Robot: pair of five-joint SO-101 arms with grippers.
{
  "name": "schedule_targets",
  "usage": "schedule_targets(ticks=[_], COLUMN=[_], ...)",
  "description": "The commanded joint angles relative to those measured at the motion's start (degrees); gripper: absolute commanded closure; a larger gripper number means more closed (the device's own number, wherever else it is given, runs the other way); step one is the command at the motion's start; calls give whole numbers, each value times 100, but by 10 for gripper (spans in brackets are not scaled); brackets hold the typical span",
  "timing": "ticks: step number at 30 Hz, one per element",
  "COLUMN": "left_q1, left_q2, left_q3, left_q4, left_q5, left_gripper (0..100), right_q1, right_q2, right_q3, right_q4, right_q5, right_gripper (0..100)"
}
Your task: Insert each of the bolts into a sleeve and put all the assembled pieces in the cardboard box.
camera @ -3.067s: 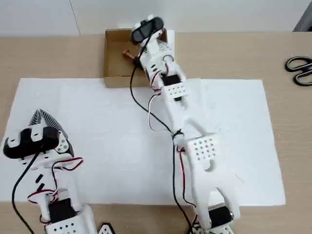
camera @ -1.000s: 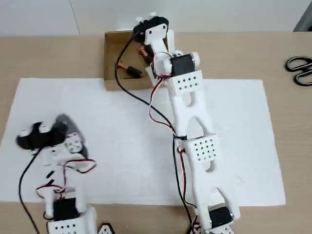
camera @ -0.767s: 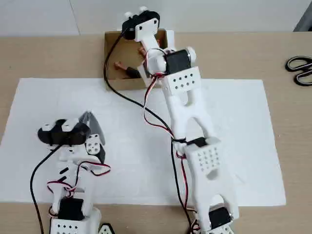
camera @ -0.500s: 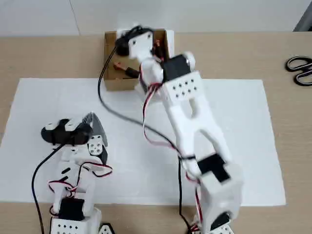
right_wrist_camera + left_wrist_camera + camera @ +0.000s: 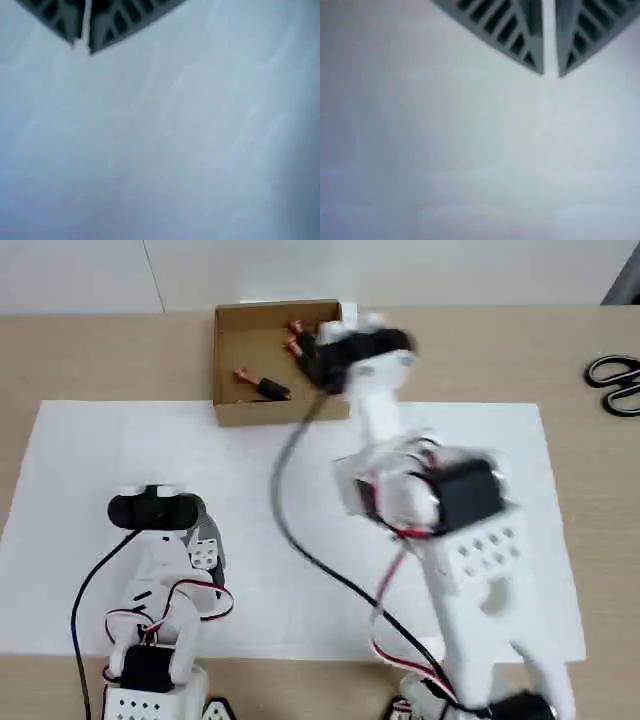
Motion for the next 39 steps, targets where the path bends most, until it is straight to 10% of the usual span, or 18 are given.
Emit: schedule_targets(ticks=[1, 10, 15, 24, 31, 39], left_q1=[35, 35, 35, 703, 703, -193], left_q2=[-70, -70, -70, -70, -70, -70], left_q3=[-40, -40, -48, -57, -57, -57], left_q4=[176, 237, 246, 211, 211, 246], left_q5=[18, 18, 18, -18, -18, 0], left_gripper=[994, 994, 994, 994, 994, 994], right_q1=[549, 778, 1323, 1613, 1613, 1270], right_q2=[-1112, -5297, -7653, -6976, -7002, -7521], right_q3=[1275, 6312, 8334, 8774, 9363, 9301], right_q4=[-629, -3530, -4444, -4681, -4400, -3363], right_q5=[-730, -905, 220, 132, 2101, 1486], right_gripper=[991, 993, 994, 995, 995, 995])
